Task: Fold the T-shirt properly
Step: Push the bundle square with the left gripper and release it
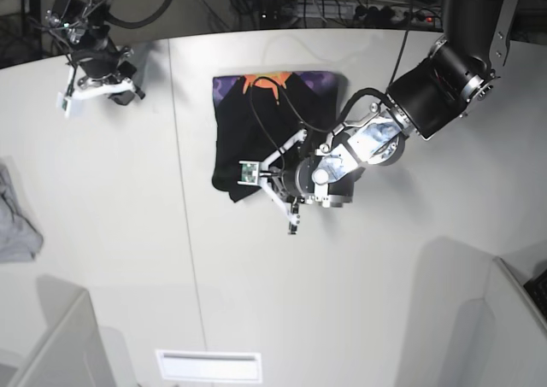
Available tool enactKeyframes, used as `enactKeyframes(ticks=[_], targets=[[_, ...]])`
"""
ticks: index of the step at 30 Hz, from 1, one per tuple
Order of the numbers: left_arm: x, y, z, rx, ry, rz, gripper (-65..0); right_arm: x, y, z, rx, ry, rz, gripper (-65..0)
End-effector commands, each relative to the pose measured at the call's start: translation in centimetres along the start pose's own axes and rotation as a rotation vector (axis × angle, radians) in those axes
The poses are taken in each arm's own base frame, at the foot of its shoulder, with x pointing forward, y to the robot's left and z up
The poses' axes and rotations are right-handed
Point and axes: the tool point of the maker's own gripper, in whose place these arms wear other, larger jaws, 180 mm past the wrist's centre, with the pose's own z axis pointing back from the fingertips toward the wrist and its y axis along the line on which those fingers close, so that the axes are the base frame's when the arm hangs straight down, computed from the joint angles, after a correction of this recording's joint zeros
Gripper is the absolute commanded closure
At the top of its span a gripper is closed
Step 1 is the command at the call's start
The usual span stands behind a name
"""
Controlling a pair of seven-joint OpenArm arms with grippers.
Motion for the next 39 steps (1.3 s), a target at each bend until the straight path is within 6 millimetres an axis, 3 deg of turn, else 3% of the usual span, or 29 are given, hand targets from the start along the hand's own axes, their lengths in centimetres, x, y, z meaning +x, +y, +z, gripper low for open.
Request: enactKeyframes(ticks=[1, 4, 10, 19, 21, 27, 30, 34, 39], targets=[[1.0, 1.6, 0.7, 0.040, -0.027, -0.007, 0.0, 1.0, 0.4, 0.4, 0.015, -0.036, 0.013, 0.0], [2.0, 1.6, 0.6, 0.039, -0.045, -0.010, 0.0, 1.1, 0.3, 0.4, 0.014, -0.037, 0.015, 0.0], [2.1, 0.9, 0.4, 0.030, -0.046, -0.013, 0.0, 1.1, 0.3, 0.4, 0.013, -0.037, 0.016, 0.0], [2.0, 1.5, 0.6, 0.044, -0.044, -0.010, 0.0, 1.4, 0.6, 0.3, 0.019, -0.044, 0.016, 0.0], [2.0, 1.6, 0.7, 0.046, -0.044, -0.010, -6.6, 1.4, 0.6, 0.3, 0.019, -0.044, 0.016, 0.0], [2.2, 1.8, 0.8, 0.050, -0.048, -0.011, -36.7, 1.3, 0.8, 0.2, 0.024, -0.040, 0.019, 0.0], [2.3, 2.7, 1.2, 0.068, -0.048, -0.019, -46.6, 1.3, 0.8, 0.2, 0.024, -0.040, 0.019, 0.0], [3.2, 4.7, 2.4, 0.115, -0.072, -0.026, -48.7, 1.3, 0.8, 0.2, 0.025, -0.040, 0.019, 0.0], [4.9, 9.1, 7.2, 0.279, -0.191, 0.054, -48.2, 1.4, 0.8, 0.2, 0.025, -0.042, 0.022, 0.0]])
